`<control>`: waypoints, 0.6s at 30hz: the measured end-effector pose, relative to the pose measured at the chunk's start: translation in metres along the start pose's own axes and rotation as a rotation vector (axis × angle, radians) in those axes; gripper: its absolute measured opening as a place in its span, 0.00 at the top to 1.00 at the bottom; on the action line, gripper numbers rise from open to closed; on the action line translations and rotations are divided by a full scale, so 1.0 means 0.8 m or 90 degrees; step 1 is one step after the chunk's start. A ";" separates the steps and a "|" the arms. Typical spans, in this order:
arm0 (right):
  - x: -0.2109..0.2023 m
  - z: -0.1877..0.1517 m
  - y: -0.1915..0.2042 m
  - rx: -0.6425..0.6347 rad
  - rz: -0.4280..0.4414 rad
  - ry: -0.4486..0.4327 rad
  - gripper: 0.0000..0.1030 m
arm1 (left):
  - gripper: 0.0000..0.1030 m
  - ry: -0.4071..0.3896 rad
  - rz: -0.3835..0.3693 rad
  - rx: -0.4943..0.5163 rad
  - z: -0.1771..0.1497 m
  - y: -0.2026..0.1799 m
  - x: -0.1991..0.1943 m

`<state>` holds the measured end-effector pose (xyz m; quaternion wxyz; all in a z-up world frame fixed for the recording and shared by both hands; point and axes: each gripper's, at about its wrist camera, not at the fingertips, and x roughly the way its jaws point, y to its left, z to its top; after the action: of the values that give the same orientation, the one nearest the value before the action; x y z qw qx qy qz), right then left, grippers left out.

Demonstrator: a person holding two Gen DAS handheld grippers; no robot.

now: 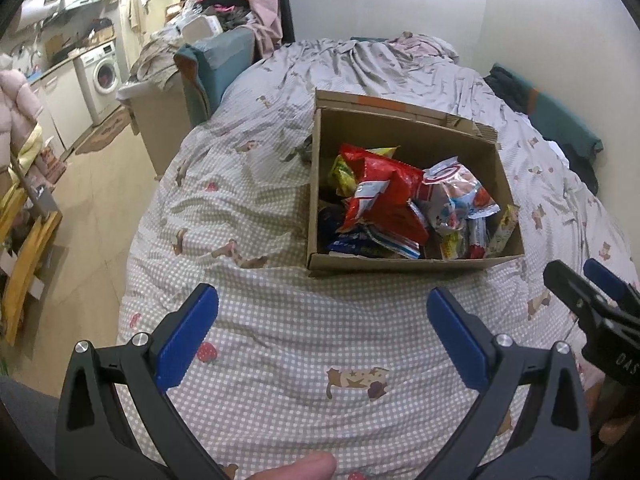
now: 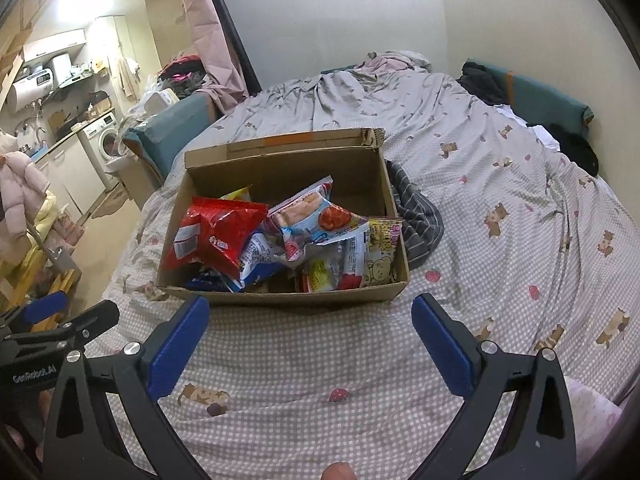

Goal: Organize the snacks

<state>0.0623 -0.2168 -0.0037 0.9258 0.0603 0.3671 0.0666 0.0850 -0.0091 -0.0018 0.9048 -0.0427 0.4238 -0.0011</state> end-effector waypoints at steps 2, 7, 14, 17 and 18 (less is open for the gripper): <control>-0.001 0.000 0.004 -0.008 -0.003 -0.003 0.00 | 0.00 0.002 0.001 -0.006 0.000 0.004 0.001; -0.001 -0.001 0.008 -0.013 -0.004 -0.002 0.00 | 0.00 0.007 -0.001 -0.009 -0.001 0.005 0.002; 0.000 -0.001 0.008 -0.016 -0.008 -0.003 0.00 | 0.00 0.000 -0.002 0.005 -0.002 -0.002 -0.003; 0.000 -0.002 0.009 -0.021 -0.010 -0.002 0.00 | 0.00 -0.001 -0.001 0.002 -0.002 -0.002 -0.003; 0.000 -0.003 0.009 -0.022 -0.011 -0.002 0.00 | 0.00 -0.002 -0.002 0.001 -0.002 -0.002 -0.004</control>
<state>0.0603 -0.2093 -0.0041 0.9279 0.0414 0.3648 0.0652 0.0821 -0.0104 -0.0004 0.9053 -0.0427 0.4226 -0.0024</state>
